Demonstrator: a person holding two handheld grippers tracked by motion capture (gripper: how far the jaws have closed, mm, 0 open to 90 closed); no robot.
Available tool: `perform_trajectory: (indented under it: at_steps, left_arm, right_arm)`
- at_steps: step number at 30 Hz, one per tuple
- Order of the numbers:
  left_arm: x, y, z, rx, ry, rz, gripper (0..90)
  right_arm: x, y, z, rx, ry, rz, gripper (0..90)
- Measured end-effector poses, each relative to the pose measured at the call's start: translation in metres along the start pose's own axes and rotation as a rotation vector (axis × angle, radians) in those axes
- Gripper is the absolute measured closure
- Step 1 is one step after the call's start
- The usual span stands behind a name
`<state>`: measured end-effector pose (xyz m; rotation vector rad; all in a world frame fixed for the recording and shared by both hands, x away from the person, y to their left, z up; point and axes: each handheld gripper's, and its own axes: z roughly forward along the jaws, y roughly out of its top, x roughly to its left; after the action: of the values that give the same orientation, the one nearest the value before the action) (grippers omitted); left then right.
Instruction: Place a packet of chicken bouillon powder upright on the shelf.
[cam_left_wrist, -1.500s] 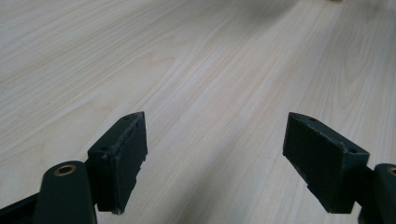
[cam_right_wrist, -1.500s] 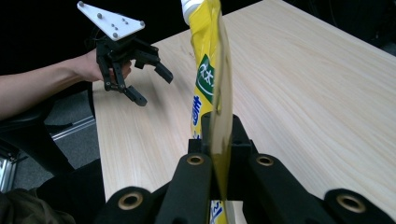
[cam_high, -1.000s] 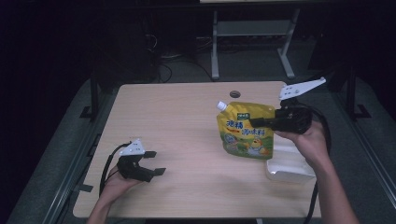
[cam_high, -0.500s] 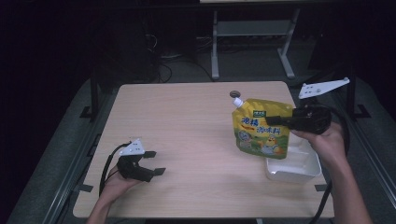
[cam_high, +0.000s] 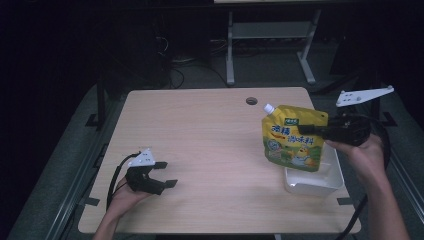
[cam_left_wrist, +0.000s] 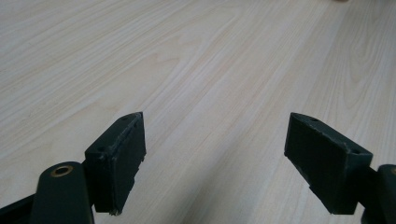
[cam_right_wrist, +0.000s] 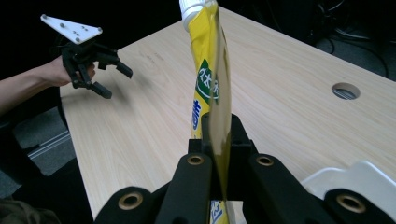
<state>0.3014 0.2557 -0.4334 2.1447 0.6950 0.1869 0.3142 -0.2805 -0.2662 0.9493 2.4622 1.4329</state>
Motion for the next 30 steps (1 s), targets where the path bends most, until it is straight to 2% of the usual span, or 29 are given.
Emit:
perform_trajectory:
  at_steps: [18,30]
  left_arm:
    - [0.001,0.000,0.000,0.002,-0.003,-0.001,20.4]
    - [0.000,0.000,0.002,0.005,-0.003,0.002,20.1]
  right_arm:
    - [-0.011,-0.018,-0.022,-0.008,-0.046,0.035,89.8]
    - [-0.020,-0.039,-0.035,-0.020,-0.080,0.067,89.9]
